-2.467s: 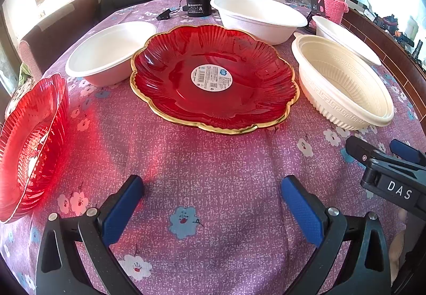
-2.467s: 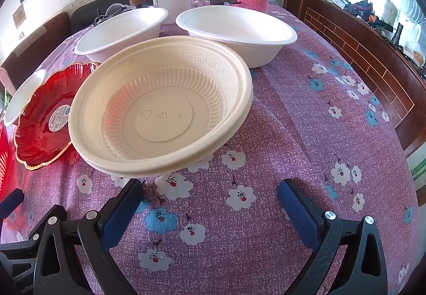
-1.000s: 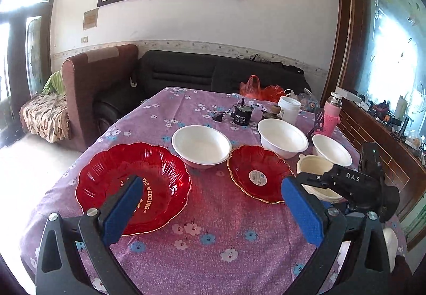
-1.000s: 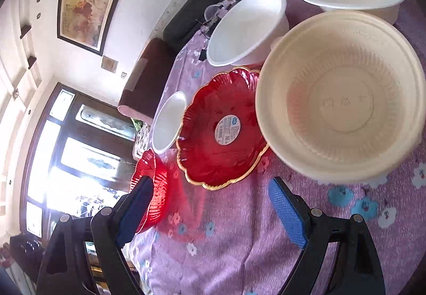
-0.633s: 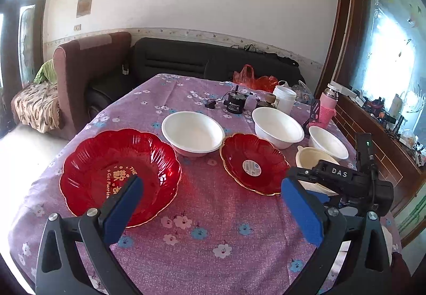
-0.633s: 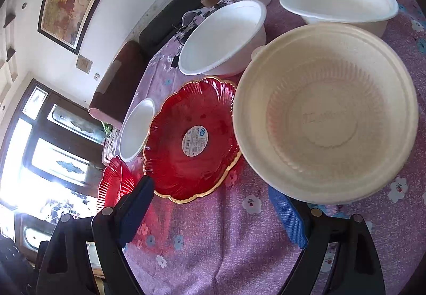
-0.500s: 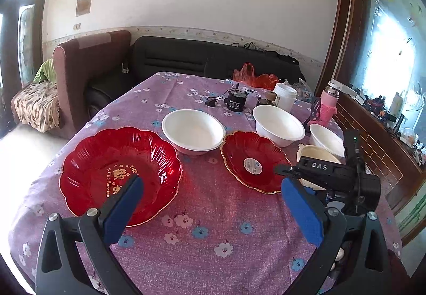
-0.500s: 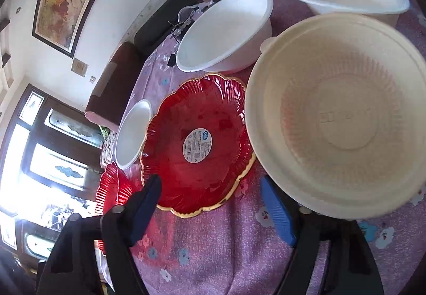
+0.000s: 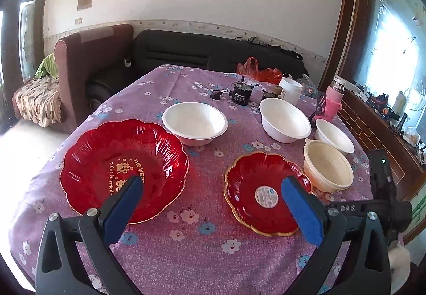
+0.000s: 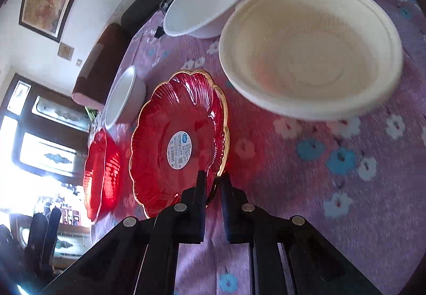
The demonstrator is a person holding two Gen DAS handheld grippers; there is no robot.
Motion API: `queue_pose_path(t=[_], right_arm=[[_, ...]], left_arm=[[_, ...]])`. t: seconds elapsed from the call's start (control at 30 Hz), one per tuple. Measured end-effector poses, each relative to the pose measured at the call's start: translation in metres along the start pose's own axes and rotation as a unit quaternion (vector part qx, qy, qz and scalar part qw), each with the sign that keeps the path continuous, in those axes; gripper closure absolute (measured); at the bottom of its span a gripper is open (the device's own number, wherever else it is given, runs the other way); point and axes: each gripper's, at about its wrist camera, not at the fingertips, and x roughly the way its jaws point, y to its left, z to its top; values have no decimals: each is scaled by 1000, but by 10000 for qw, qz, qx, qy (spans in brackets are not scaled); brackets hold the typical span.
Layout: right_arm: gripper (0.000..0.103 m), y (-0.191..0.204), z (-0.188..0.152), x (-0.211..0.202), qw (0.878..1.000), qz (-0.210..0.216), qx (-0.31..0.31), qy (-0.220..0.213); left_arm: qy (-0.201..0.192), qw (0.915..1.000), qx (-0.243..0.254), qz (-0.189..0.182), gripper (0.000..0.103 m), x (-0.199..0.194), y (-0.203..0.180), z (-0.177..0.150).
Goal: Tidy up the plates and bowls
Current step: 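Move the right tool to the red gold-rimmed plate's rim, then close the right gripper on the red gold-rimmed plate's rim and lift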
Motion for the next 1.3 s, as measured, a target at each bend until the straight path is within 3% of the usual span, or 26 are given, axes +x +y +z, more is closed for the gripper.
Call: queue_pose_path(t=[0.07,0.13,0.2,0.3,0.37,0.43,0.53,0.6,0.73,0.8,0.97,1.03,1.17,1.3], right_arm=[[90,-6,-14,-9,9996,-89,-182,173],[87,-6,-22,-15,9979,-295,-566,84],[70,2,-25,-22,9929,-661,-967,-191],[49,1,-27,-37,9923,-534,-995,-500],[49,0,-26,-41,9924,-508,-928,-634],[49,-2,-22,-38,9936,-473,-796,-646],[50,-12,-16,-32,9962,-376,-532,-579],[53,-16,-15,-29,9971,-306,-399,-569],[54,-23,-16,-29,9973,-191,-357,-607],[55,-22,-17,-28,9973,-189,-373,-610],[63,-17,-17,-19,9973,-174,-365,-614],[63,-15,-18,-18,9968,-189,-368,-685],[77,-15,-19,-15,9973,-175,-240,-664],[87,-17,-24,-23,9951,-407,-258,-867]], left_arm=[[-16,10000,72,29,0,2,-4,-1],[-14,9998,175,42,0,5,-12,-1],[28,9996,268,-88,0,11,-21,3],[372,9976,460,-356,0,33,-35,11],[589,9962,535,-349,0,50,-41,14],[992,9920,494,-612,0,73,-43,17],[1876,9747,94,-1208,0,110,-40,14],[2176,9669,-58,-1333,2,125,-40,10],[2357,9631,-34,-1296,9,143,-44,5],[2483,9605,8,-1258,18,152,-48,0],[2609,9590,119,-1100,21,167,-54,-11],[2504,9625,232,-1018,21,166,-61,-14],[2345,9675,529,-779,23,159,-76,-20],[2222,9725,478,-517,64,150,-64,-22]])
